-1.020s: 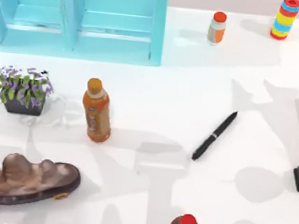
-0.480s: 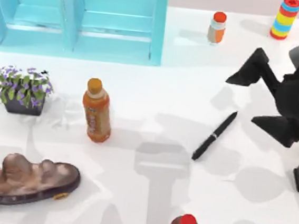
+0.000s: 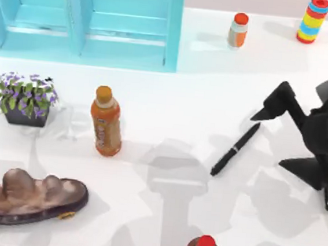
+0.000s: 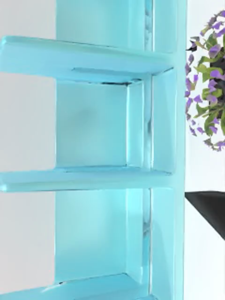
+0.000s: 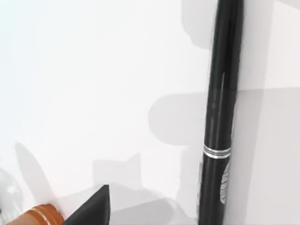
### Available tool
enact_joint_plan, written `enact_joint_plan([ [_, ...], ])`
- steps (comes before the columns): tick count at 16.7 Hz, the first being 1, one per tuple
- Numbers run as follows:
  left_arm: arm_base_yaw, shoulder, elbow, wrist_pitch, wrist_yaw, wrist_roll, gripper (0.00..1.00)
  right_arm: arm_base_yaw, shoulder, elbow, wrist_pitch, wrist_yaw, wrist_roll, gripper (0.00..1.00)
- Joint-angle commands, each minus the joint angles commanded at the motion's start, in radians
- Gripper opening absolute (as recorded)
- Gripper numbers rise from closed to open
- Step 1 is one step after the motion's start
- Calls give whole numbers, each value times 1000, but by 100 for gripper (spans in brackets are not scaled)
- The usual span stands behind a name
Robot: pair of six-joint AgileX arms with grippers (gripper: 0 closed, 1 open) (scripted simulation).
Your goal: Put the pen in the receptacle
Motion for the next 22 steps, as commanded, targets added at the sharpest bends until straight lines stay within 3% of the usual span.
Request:
enact_joint_plan([
  [8, 0, 0, 0, 0, 0, 0, 100, 104, 211, 86, 160, 56, 99, 100],
  [13, 0, 0, 0, 0, 0, 0, 100, 106, 360, 107, 287, 61, 103, 100],
  [18, 0, 0, 0, 0, 0, 0, 100, 105, 369, 106, 296, 62, 103, 100],
  [22, 0, 0, 0, 0, 0, 0, 100, 105, 369, 106, 296, 62, 103, 70],
])
